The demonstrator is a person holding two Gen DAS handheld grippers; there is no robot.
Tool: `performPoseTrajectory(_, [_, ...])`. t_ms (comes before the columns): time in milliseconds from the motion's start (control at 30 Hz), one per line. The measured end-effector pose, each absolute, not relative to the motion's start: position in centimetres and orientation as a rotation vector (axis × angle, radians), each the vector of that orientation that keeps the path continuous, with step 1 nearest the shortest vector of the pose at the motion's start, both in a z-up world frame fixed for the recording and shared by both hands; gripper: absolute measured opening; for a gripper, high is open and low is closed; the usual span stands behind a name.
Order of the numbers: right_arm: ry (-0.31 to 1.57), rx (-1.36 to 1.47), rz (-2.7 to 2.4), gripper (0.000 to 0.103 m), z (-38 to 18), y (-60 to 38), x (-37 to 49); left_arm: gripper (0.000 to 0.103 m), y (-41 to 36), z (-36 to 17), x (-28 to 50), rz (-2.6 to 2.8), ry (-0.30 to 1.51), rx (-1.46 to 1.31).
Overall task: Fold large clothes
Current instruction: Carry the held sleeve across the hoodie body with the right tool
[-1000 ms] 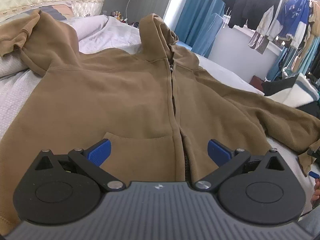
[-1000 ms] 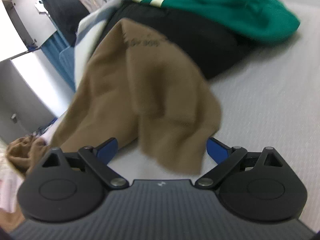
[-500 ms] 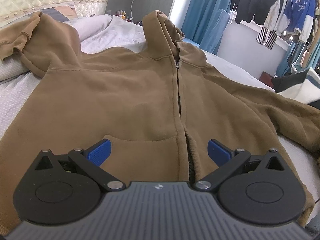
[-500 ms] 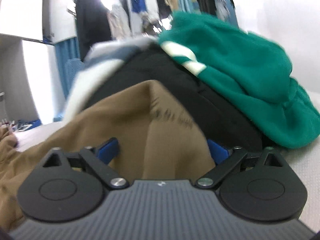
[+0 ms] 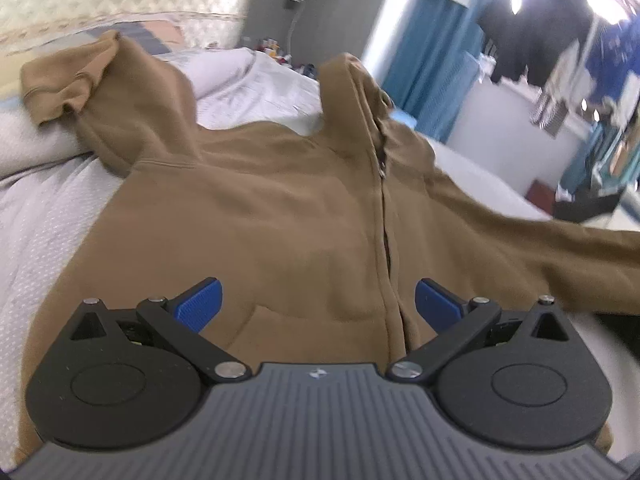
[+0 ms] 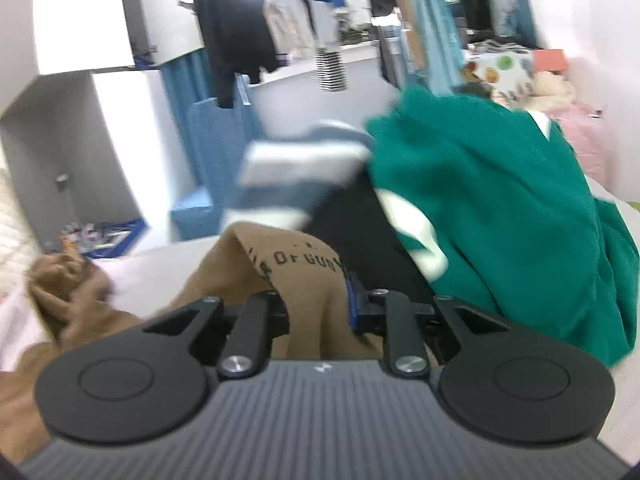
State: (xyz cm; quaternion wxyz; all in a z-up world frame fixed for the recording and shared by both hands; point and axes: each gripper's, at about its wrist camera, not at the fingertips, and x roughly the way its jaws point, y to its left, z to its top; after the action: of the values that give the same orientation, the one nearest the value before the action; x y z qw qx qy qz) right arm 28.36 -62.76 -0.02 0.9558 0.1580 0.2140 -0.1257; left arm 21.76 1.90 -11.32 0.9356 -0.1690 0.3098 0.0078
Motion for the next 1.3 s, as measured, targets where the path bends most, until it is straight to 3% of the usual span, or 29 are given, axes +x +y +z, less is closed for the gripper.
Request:
performPoseTrajectory(233, [0.519, 0.398, -0.143, 0.020, 7.7, -59.0, 31.1, 0.103, 4.2, -10.4, 21.0, 0.005, 0.627, -0.399])
performPoseTrajectory(700, [0.602, 0.528, 0.211, 0.020, 13.9, -36.8, 32.5, 0.103, 8.1, -9.9, 20.1, -0.042, 0.576, -0.524])
performPoseTrajectory(900, [0.560, 0.393, 0.273, 0.020, 10.1, -23.1, 32.6, 0.103, 11.9, -9.4, 18.9, -0.008, 0.526, -0.612])
performPoseTrajectory(1133, [0.629, 0.325, 0.313, 0.020, 0.0, -11.5, 35.3, 0.103, 16.1, -10.9, 20.3, 0.085, 0.552, -0.698])
performPoseTrajectory(1300, [0.660, 0.311, 0.318, 0.021, -7.2, -8.3, 37.4, 0.103, 17.6, -11.6, 21.5, 0.141, 0.544, -0.684])
